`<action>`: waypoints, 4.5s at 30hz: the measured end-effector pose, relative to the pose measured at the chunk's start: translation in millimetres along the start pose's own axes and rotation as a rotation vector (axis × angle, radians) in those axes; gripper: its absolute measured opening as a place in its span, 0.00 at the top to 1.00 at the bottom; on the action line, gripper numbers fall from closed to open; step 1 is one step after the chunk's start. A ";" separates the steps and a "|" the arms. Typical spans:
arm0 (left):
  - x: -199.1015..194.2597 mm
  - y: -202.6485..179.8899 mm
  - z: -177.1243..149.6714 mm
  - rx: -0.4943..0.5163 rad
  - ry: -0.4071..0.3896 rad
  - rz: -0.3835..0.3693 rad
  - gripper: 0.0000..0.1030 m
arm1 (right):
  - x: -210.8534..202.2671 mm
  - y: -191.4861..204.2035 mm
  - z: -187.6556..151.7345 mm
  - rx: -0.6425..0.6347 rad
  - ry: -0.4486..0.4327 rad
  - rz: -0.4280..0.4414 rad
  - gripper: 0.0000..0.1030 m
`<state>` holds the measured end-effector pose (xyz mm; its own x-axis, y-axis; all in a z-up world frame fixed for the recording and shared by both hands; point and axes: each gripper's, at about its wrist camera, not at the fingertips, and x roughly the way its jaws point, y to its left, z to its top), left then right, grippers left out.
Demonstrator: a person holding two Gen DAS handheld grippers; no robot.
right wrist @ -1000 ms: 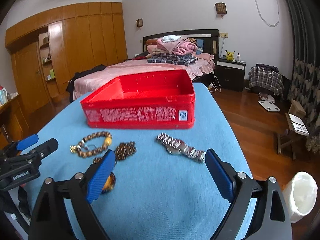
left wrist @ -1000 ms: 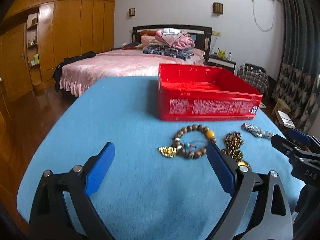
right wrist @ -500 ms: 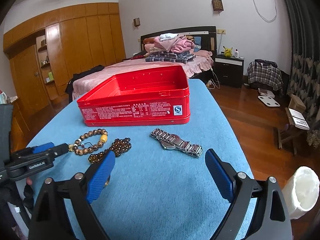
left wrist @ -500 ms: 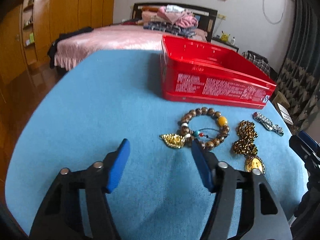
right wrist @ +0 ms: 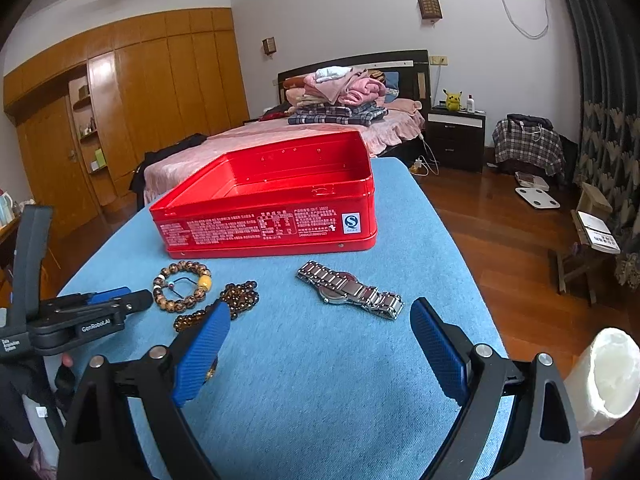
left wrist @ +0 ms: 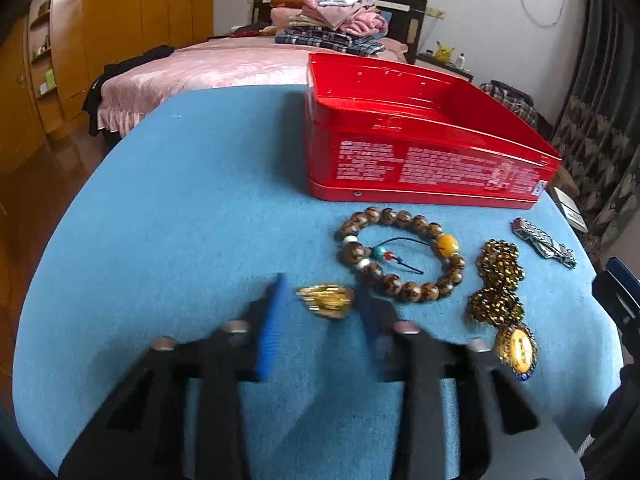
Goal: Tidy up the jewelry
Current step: 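Grasp the gold pendant with the left tool while the right tool grasps the steel watch, then carry the pendant and watch into the red tin and open both tools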
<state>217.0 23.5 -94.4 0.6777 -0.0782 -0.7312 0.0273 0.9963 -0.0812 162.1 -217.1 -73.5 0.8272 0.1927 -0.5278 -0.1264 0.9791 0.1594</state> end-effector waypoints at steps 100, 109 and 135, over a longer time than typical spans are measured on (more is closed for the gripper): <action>-40.7 -37.0 11.0 -0.015 -0.180 -0.045 0.76 | 25.4 7.2 42.0 -0.076 0.220 0.063 0.70; -49.6 -45.2 24.5 -0.005 -0.216 -0.055 0.76 | 13.6 9.1 63.0 -0.077 0.175 0.081 0.70; -1.7 -60.1 127.5 0.038 -0.273 -0.059 0.76 | 68.6 14.9 142.1 -0.080 0.047 0.094 0.70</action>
<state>307.9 -31.8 -1.9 0.8470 -0.1287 -0.5157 0.0965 0.9914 -0.0889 294.8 -198.6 11.3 0.7835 0.2851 -0.5521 -0.2469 0.9582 0.1445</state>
